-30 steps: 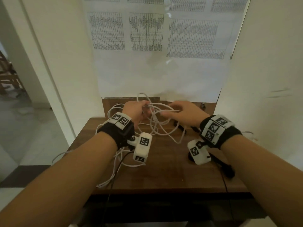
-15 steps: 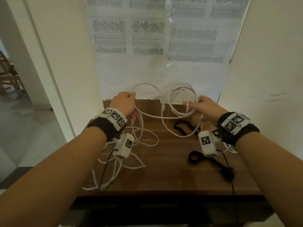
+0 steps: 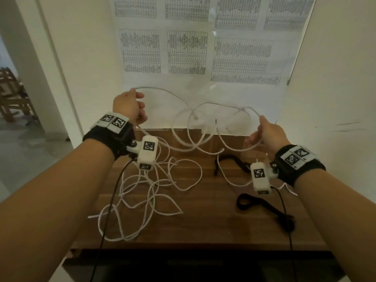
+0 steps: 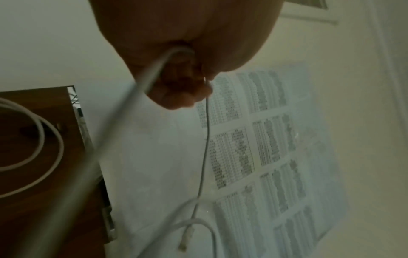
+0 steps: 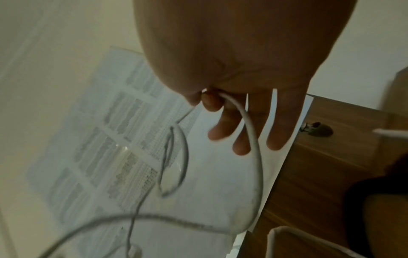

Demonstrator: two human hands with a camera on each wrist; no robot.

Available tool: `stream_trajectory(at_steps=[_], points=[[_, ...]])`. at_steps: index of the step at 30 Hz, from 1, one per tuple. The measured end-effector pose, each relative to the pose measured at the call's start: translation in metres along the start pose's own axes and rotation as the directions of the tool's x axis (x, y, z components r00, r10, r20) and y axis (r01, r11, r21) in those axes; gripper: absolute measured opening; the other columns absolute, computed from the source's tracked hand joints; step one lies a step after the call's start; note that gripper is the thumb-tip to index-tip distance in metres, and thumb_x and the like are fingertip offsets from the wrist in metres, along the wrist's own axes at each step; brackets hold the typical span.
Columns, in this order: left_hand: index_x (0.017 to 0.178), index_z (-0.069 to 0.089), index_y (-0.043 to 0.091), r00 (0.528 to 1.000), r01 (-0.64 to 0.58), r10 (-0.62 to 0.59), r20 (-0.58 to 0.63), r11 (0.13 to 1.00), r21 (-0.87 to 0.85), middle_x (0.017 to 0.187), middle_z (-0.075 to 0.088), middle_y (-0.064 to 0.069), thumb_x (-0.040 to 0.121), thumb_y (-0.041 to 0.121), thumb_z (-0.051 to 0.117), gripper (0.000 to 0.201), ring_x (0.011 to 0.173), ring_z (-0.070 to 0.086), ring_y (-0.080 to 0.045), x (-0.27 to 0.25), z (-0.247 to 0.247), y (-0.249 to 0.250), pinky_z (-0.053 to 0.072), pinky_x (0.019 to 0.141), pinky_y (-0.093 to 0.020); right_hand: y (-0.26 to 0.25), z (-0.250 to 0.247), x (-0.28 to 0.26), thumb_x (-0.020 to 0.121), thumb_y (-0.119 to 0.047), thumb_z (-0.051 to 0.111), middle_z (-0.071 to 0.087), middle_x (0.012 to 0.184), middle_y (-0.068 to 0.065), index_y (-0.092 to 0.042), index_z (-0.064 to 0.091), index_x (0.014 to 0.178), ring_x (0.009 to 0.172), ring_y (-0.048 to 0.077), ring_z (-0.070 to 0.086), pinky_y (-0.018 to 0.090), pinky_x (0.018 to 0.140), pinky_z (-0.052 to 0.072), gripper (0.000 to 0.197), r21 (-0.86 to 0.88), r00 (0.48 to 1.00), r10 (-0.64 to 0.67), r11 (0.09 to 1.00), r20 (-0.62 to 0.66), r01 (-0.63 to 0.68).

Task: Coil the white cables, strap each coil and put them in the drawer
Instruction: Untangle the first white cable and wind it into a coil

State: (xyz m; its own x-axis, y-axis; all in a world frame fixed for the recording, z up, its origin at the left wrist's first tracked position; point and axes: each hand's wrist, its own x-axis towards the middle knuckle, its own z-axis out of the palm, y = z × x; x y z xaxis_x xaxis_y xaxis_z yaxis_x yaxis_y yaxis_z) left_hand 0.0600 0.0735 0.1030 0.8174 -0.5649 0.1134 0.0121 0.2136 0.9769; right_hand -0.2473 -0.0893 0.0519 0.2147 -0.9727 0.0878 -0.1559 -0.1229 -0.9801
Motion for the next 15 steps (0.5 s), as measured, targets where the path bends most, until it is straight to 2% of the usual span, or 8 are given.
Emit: stream_trajectory(at_steps=[3, 5, 7, 9, 10, 12, 13, 15], points=[[0.098, 0.064, 0.014, 1.0, -0.008, 0.007, 0.02, 0.998, 0.06, 0.063, 0.043, 0.001, 0.105, 0.03, 0.043, 0.028, 0.041, 0.033, -0.01, 0.002, -0.006, -0.005, 0.034, 0.042, -0.022, 0.003, -0.003, 0.005, 0.103, -0.03, 0.04, 0.046, 0.051, 0.0, -0.014, 0.051, 0.083, 0.056, 0.024, 0.053, 0.039, 0.066, 0.051, 0.028, 0.221, 0.99, 0.122, 0.97, -0.076, -0.103], [0.101, 0.064, 0.013, 0.998, -0.029, 0.022, 0.055, 0.99, 0.138, 0.063, 0.042, 0.001, 0.104, 0.028, 0.044, 0.025, 0.041, 0.033, -0.011, -0.001, -0.004, -0.013, 0.032, 0.04, -0.022, -0.003, -0.004, 0.005, 0.1, -0.022, 0.04, 0.044, 0.056, 0.001, -0.014, 0.054, 0.089, 0.054, 0.02, 0.044, 0.036, 0.061, 0.046, 0.019, 0.344, 0.982, 0.152, 0.933, -0.111, -0.106], [0.1, 0.064, 0.015, 0.992, -0.03, 0.012, 0.125, 0.988, 0.149, 0.062, 0.039, 0.002, 0.103, 0.027, 0.044, 0.024, 0.041, 0.031, -0.009, -0.009, 0.001, -0.018, 0.028, 0.038, -0.02, -0.009, -0.004, 0.007, 0.099, -0.019, 0.041, 0.053, 0.068, 0.003, -0.015, 0.06, 0.096, 0.064, 0.02, 0.052, 0.036, 0.065, 0.045, 0.019, 0.307, 0.989, 0.095, 0.95, -0.116, -0.055], [0.099, 0.064, 0.019, 0.982, -0.022, 0.006, 0.188, 0.996, 0.085, 0.06, 0.035, 0.005, 0.103, 0.029, 0.044, 0.022, 0.041, 0.028, -0.008, -0.019, 0.008, -0.015, 0.023, 0.038, -0.019, -0.016, -0.002, 0.005, 0.098, -0.018, 0.044, 0.059, 0.078, 0.006, -0.014, 0.064, 0.101, 0.076, 0.025, 0.057, 0.041, 0.072, 0.044, 0.021, 0.171, 0.999, 0.005, 0.985, -0.047, 0.003], [0.099, 0.064, 0.02, 0.978, -0.028, 0.016, 0.208, 0.998, 0.054, 0.058, 0.034, 0.007, 0.102, 0.031, 0.045, 0.022, 0.041, 0.027, -0.007, -0.024, 0.012, -0.013, 0.021, 0.038, -0.019, -0.019, -0.001, 0.003, 0.098, -0.017, 0.045, 0.06, 0.078, 0.008, -0.012, 0.066, 0.099, 0.077, 0.028, 0.056, 0.043, 0.072, 0.044, 0.022, 0.104, 1.0, -0.022, 0.994, -0.006, 0.023], [0.098, 0.066, 0.021, 0.966, -0.079, 0.062, 0.251, 0.995, 0.057, 0.056, 0.036, 0.008, 0.102, 0.035, 0.048, 0.024, 0.042, 0.029, -0.007, -0.032, 0.021, -0.011, 0.023, 0.039, -0.02, -0.02, 0.002, 0.001, 0.096, -0.019, 0.05, 0.057, 0.069, 0.007, -0.013, 0.067, 0.082, 0.068, 0.029, 0.054, 0.045, 0.07, 0.044, 0.023, 0.053, 0.999, -0.055, 0.997, 0.005, 0.054], [0.097, 0.066, 0.021, 0.957, -0.107, 0.078, 0.278, 0.99, 0.092, 0.057, 0.039, 0.007, 0.102, 0.035, 0.048, 0.024, 0.044, 0.032, -0.008, -0.035, 0.027, -0.014, 0.025, 0.04, -0.021, -0.021, 0.003, 0.0, 0.097, -0.024, 0.053, 0.055, 0.064, 0.005, -0.014, 0.064, 0.074, 0.062, 0.027, 0.052, 0.044, 0.069, 0.045, 0.027, 0.126, 0.999, -0.036, 0.991, 0.006, 0.035], [0.095, 0.066, 0.019, 0.94, -0.124, 0.056, 0.336, 0.975, 0.185, 0.064, 0.049, 0.003, 0.103, 0.028, 0.048, 0.022, 0.049, 0.042, -0.01, -0.041, 0.037, -0.023, 0.033, 0.046, -0.023, -0.025, 0.008, -0.003, 0.099, -0.034, 0.056, 0.053, 0.062, 0.002, -0.014, 0.06, 0.078, 0.057, 0.02, 0.051, 0.04, 0.07, 0.051, 0.029, 0.357, 0.998, 0.025, 0.933, 0.05, -0.042]])
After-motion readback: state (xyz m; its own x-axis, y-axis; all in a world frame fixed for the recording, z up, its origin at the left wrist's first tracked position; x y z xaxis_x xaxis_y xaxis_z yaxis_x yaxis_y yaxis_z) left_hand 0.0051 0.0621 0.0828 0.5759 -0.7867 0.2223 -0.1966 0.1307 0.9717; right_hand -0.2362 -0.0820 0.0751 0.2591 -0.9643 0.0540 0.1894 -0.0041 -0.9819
